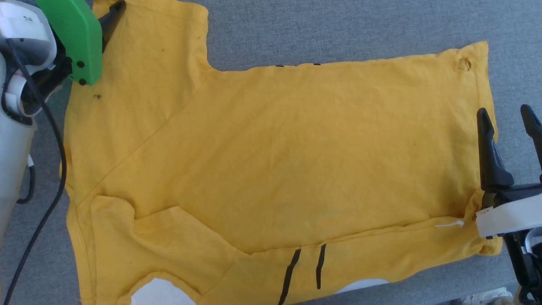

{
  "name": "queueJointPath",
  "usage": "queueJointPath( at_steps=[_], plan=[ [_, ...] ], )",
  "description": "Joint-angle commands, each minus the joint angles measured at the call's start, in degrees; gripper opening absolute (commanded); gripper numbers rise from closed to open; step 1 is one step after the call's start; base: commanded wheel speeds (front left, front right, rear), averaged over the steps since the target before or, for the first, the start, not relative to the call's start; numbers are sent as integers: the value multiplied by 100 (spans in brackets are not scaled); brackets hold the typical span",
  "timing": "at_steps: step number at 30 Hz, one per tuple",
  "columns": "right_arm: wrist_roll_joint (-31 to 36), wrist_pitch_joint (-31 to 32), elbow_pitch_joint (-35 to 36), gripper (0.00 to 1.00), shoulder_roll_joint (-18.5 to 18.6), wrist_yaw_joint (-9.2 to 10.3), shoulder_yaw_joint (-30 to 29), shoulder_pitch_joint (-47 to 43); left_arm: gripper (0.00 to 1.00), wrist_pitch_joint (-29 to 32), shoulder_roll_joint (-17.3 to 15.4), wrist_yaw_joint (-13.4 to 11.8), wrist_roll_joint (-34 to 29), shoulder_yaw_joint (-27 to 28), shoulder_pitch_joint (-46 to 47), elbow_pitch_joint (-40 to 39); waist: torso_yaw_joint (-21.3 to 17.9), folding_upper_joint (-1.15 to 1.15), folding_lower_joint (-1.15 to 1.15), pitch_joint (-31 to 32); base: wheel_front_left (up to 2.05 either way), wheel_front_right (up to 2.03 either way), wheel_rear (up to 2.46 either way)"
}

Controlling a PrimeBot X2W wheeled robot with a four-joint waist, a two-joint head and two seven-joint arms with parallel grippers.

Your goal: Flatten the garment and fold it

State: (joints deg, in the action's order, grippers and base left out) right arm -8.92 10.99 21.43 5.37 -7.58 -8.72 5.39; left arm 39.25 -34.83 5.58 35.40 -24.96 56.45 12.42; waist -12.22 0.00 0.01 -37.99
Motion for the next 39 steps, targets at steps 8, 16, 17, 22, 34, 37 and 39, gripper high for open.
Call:
queueJointPath(
  at_steps=[8, 16, 17, 22, 34, 37, 39],
  plan=[
    [-26, 160, 295, 100, 336, 9, -153, 486, 0, -147, -64, 102, 169, -151, -228, 52, 99, 0, -1, 131, 0, 0, 0],
    [-708, 1204, -226, 100, 1183, 9, -340, 1762, 0, -443, 59, 117, 143, -243, -258, -3, 260, 0, -1, 263, 0, 0, 0],
    [-777, 1366, -402, 100, 1277, 9, -322, 1871, 0, -452, 70, 119, 137, -257, -241, -13, 284, 0, -1, 249, 0, 0, 0],
    [-1026, 2072, -1286, 100, 1613, 9, 53, 2193, 0, -487, 128, 124, 128, -311, -152, -79, 391, 0, -1, 124, 0, 0, 0],
    [-1164, 2477, -1997, 28, 1360, 9, 207, 2397, 0, -477, 121, 73, 125, -343, -76, -128, 506, 0, -1, -58, 0, 0, 0],
    [-1213, 2623, -1996, 0, 1292, 9, 229, 2364, 0, -466, 94, 60, 135, -337, -75, -131, 511, 0, -1, -66, 0, 0, 0],
    [-1187, 2642, -1968, 0, 1278, 9, 225, 2362, 0, -501, 78, 46, 124, -326, -68, -139, 514, 0, -1, -54, 0, 0, 0]
  ],
)
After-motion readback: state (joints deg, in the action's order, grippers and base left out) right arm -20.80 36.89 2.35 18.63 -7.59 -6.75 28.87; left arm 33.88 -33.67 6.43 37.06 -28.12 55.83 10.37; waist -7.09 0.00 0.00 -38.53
